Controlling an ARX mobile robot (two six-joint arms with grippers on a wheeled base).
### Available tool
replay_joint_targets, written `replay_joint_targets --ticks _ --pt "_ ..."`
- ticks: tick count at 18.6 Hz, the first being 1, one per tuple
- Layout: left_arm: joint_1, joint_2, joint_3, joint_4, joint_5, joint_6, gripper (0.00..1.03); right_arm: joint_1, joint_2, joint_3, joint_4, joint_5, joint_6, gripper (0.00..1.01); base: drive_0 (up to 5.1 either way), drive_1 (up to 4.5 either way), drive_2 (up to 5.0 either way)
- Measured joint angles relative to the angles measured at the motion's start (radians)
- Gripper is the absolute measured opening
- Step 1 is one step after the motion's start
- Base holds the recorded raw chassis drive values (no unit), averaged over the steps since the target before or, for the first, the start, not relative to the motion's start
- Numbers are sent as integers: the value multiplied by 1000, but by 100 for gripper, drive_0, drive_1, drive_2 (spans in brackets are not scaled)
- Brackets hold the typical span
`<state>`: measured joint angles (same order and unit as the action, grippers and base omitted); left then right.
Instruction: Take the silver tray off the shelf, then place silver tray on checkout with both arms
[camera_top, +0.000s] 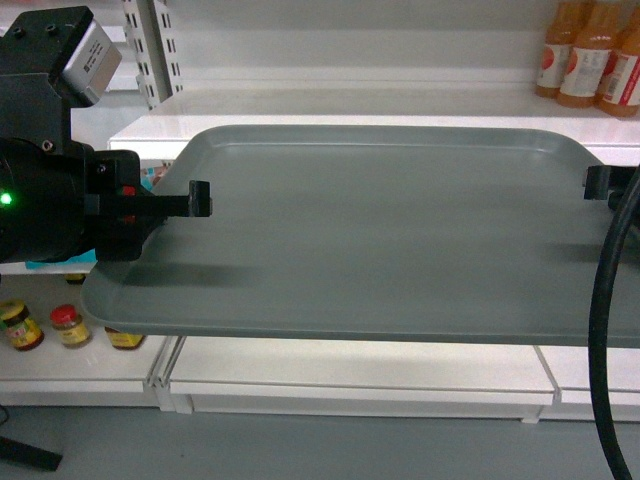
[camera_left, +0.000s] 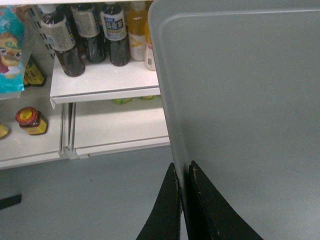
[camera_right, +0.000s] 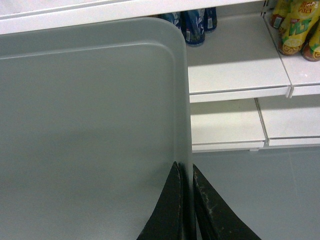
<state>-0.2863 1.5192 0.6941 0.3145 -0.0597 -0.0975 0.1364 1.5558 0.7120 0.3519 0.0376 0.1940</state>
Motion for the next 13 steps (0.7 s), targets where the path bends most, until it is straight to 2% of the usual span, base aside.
replay_joint_targets --ticks 13 --pt "0 0 2 -6 0 0 3 0 -1 -1 -5 1 0 3 10 -405 425"
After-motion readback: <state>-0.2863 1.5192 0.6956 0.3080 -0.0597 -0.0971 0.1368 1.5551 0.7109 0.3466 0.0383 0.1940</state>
